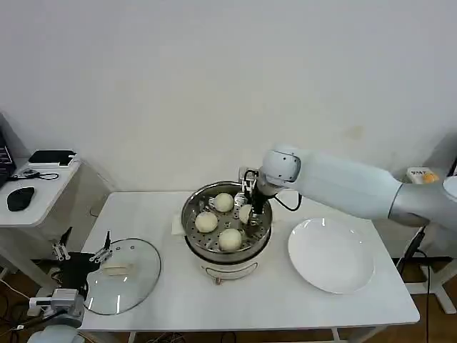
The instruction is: Take steamed baozi put them in steamer then cover it.
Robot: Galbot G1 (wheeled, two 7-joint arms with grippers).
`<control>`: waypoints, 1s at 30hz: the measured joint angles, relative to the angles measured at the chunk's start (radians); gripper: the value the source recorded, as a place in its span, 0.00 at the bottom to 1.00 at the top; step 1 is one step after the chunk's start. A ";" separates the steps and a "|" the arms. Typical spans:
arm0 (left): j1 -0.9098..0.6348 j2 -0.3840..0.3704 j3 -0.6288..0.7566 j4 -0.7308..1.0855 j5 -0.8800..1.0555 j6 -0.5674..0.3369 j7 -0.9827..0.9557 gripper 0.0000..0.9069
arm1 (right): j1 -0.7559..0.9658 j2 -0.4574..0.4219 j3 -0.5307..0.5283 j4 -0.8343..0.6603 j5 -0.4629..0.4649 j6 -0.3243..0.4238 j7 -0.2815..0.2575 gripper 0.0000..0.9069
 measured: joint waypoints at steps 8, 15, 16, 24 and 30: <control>0.002 0.001 -0.003 -0.001 0.000 0.000 0.000 1.00 | -0.010 0.003 0.007 -0.002 -0.014 0.005 -0.001 1.00; 0.004 0.000 -0.005 -0.005 -0.001 0.000 0.001 1.00 | -0.004 -0.011 0.023 0.015 -0.031 0.017 0.004 1.00; 0.005 0.001 -0.005 -0.005 -0.001 0.000 0.001 1.00 | -0.001 -0.015 0.026 0.020 -0.033 0.019 0.005 1.00; 0.003 -0.002 -0.006 -0.002 -0.001 0.001 0.001 1.00 | 0.005 -0.075 0.079 0.113 -0.048 0.029 0.034 1.00; 0.002 -0.007 -0.003 -0.002 0.000 0.001 0.001 1.00 | -0.029 -0.137 0.145 0.203 -0.060 0.051 0.116 1.00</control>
